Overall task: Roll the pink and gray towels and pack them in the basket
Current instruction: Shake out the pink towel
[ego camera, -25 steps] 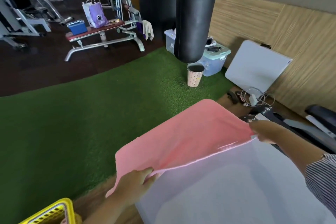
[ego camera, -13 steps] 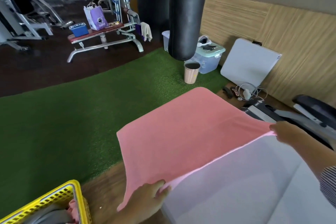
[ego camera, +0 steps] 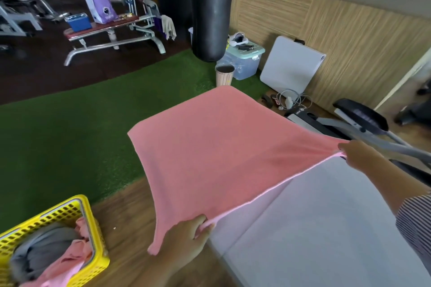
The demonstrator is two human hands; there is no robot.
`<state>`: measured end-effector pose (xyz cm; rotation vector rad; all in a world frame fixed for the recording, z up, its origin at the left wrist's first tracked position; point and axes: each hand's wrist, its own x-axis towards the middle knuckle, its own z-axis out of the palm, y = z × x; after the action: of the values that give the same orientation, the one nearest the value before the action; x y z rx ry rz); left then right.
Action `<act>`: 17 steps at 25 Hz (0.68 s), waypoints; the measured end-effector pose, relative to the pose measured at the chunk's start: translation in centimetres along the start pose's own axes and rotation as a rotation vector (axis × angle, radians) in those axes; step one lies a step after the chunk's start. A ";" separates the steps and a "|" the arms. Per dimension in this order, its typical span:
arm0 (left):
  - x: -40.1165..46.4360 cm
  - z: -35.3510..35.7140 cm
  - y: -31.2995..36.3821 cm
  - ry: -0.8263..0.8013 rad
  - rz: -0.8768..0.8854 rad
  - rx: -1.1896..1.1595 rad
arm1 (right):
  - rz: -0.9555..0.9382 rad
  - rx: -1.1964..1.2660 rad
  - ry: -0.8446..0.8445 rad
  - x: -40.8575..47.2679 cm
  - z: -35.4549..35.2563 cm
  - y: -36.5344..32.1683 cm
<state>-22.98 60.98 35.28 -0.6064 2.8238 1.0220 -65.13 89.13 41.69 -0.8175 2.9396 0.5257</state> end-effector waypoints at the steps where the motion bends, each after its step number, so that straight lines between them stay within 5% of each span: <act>1: -0.9 1.0 0.9 0.028 -0.003 -0.006 | -0.007 0.012 0.004 -0.9 0.7 1.1; 10: -10.4 15.5 11.9 0.252 -0.121 -0.148 | -0.122 0.041 0.096 -9.5 7.1 13.7; 17: -15.6 24.5 19.0 0.248 -0.050 -0.156 | -0.096 0.093 0.074 -15.5 12.5 22.3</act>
<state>-17.54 94.98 30.89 -0.8723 2.9355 1.2470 -63.75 118.84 38.88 -0.9810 2.9460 0.3575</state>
